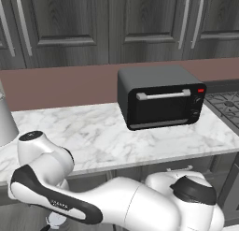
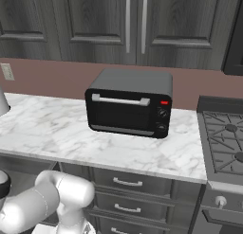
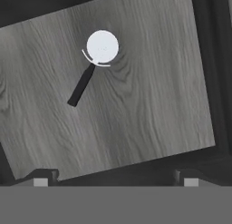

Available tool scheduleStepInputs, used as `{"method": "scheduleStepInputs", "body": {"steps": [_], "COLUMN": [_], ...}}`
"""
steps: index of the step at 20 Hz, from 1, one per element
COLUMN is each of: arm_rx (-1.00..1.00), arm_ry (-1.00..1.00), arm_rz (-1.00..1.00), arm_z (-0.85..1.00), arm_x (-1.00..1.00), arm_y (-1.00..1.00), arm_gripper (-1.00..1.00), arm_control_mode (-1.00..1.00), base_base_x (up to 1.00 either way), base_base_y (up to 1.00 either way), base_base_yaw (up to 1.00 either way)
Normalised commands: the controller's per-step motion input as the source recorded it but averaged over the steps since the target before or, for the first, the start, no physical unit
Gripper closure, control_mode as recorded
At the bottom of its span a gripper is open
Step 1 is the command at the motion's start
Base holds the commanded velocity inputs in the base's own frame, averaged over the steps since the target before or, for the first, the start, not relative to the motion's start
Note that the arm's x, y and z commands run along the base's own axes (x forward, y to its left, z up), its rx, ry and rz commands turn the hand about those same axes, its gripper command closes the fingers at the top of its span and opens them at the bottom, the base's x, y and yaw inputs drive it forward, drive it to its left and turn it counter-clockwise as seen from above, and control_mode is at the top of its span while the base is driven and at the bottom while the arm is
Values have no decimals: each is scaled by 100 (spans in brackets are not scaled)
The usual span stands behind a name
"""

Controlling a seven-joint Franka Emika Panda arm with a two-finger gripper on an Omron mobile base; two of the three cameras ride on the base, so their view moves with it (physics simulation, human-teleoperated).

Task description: Take the pizza cutter from the drawer on the left and place it on the dining counter for cutting.

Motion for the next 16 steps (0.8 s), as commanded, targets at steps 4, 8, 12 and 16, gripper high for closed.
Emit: {"method": "scheduleStepInputs", "body": {"steps": [4, 8, 12, 16], "arm_rx": [0, 0, 0, -3], "arm_ry": [0, 0, 0, 0], "arm_rz": [0, 0, 0, 0], "arm_z": [-21, -34, -51, -66], "arm_x": [24, 33, 30, 24], "arm_y": [7, 6, 18, 21], "arm_gripper": [-100, -100, -100, -100], "arm_control_mode": [-100, -100, -100, -100], "base_base_x": [0, 0, 0, 0], "base_base_y": [0, 0, 0, 0], "base_base_yaw": [0, 0, 0, 0]}}
